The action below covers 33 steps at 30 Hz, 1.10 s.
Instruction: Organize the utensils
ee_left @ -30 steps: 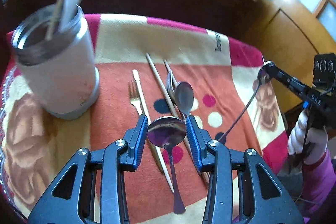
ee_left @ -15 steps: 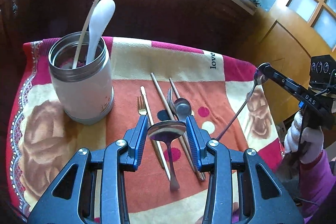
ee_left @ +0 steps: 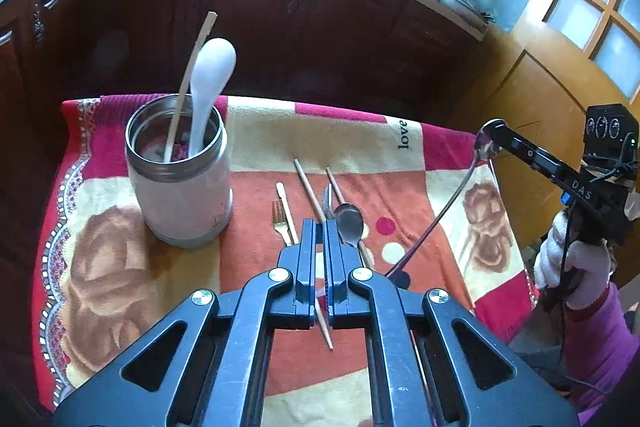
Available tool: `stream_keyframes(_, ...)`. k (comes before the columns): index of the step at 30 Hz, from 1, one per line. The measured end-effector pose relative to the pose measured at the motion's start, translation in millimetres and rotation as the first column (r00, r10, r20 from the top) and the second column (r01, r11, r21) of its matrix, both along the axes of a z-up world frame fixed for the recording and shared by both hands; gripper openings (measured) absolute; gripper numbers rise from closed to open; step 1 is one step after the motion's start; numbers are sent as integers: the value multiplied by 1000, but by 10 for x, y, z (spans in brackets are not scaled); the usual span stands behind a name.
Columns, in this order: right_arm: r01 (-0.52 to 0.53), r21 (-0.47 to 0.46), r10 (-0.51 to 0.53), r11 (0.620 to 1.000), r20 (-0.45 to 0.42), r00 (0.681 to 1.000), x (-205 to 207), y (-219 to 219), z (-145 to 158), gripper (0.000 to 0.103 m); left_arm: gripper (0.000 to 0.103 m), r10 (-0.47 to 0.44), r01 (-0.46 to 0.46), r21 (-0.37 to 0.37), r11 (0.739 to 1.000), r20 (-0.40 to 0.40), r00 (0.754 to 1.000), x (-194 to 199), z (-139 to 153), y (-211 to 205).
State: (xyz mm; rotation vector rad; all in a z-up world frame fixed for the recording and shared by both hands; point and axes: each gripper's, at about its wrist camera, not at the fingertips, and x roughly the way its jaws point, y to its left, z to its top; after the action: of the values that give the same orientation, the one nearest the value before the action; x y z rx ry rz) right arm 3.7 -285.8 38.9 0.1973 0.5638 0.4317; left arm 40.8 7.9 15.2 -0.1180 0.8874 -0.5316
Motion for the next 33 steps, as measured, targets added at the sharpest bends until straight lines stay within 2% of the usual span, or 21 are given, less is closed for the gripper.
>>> stream_keyframes(4,-2,8,2,1000,1,1000,3,15,9,4,2,12,-13,-11,1000,-30,999,22,-70,59)
stream_keyframes(10,-16,10,16,1000,-11,1000,-14,1,-16,3,5,4,-3,11,1000,-92,996,-49,-244,247)
stream_keyframes(11,-18,12,18,1000,-10,1000,-22,2,-16,3,11,12,-10,19,1000,-101,995,-74,-277,293)
stream_keyframes(14,-25,22,25,999,-9,1000,-35,5,-15,3,42,23,-20,22,1000,-165,986,-178,-439,495)
stream_keyframes(18,-33,32,33,999,-22,999,-18,2,-74,3,44,61,-49,55,997,-230,971,-344,-693,674)
stream_keyframes(21,-36,36,37,999,-37,999,-2,16,-138,4,44,94,-83,49,995,-297,950,-414,-921,772)
stream_keyframes(26,-42,43,43,998,-42,998,-5,49,-160,4,42,118,-91,96,991,-333,935,-433,-1128,694)
stream_keyframes(28,-43,42,45,998,-40,998,-4,67,-142,4,25,135,-94,138,986,-326,936,-422,-1179,657)
stream_keyframes(29,-44,42,46,998,-38,998,-9,69,-131,4,6,141,-97,145,985,-325,935,-415,-1197,658)
stream_keyframes(31,-46,42,47,998,-32,998,-16,86,-108,4,4,146,-111,123,986,-326,934,-410,-1199,692)
stream_keyframes(33,-51,40,52,998,-28,998,-20,105,-89,4,2,140,-108,121,987,-302,943,-425,-1142,695)
